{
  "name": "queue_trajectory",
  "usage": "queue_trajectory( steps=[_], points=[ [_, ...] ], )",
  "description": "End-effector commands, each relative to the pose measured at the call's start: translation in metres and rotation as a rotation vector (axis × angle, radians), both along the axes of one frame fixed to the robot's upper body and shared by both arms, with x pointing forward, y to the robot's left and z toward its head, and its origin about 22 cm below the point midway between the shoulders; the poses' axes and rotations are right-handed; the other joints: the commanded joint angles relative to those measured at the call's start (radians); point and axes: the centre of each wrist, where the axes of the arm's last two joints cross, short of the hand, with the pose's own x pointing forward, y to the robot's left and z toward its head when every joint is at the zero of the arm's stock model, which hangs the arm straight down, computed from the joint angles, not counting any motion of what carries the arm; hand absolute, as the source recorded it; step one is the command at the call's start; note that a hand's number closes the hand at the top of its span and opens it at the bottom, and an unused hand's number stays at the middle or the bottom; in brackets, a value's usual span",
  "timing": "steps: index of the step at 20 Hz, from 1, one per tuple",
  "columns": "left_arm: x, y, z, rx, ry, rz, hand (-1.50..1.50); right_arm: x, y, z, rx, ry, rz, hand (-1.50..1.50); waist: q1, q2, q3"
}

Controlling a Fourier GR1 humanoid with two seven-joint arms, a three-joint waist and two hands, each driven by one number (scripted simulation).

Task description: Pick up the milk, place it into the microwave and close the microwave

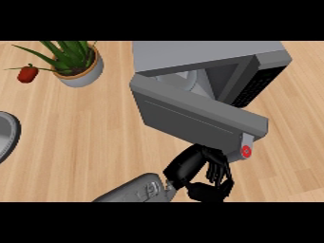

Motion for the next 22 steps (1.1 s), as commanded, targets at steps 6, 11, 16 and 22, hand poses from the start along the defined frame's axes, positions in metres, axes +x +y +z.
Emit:
queue_trajectory(
  steps=[6,11,16,22],
  points=[
    [0.037,-0.017,0.042,-0.053,-0.101,0.083,1.5,0.024,0.0,0.029,-0.021,-0.056,0.115,-1.5,-0.084,0.017,0.001],
    [0.055,-0.02,0.058,-0.054,-0.116,0.136,1.5,0.036,0.009,0.037,-0.002,-0.093,0.158,-1.5,-0.12,0.028,0.004],
    [0.071,-0.023,0.072,-0.058,-0.134,0.182,1.5,0.049,0.005,0.053,0.006,-0.117,0.208,-1.5,-0.153,0.044,0.007],
    [0.084,-0.027,0.088,-0.06,-0.135,0.222,1.5,0.065,0.008,0.07,0.007,-0.148,0.266,-1.5,-0.186,0.055,0.008]
  ],
)
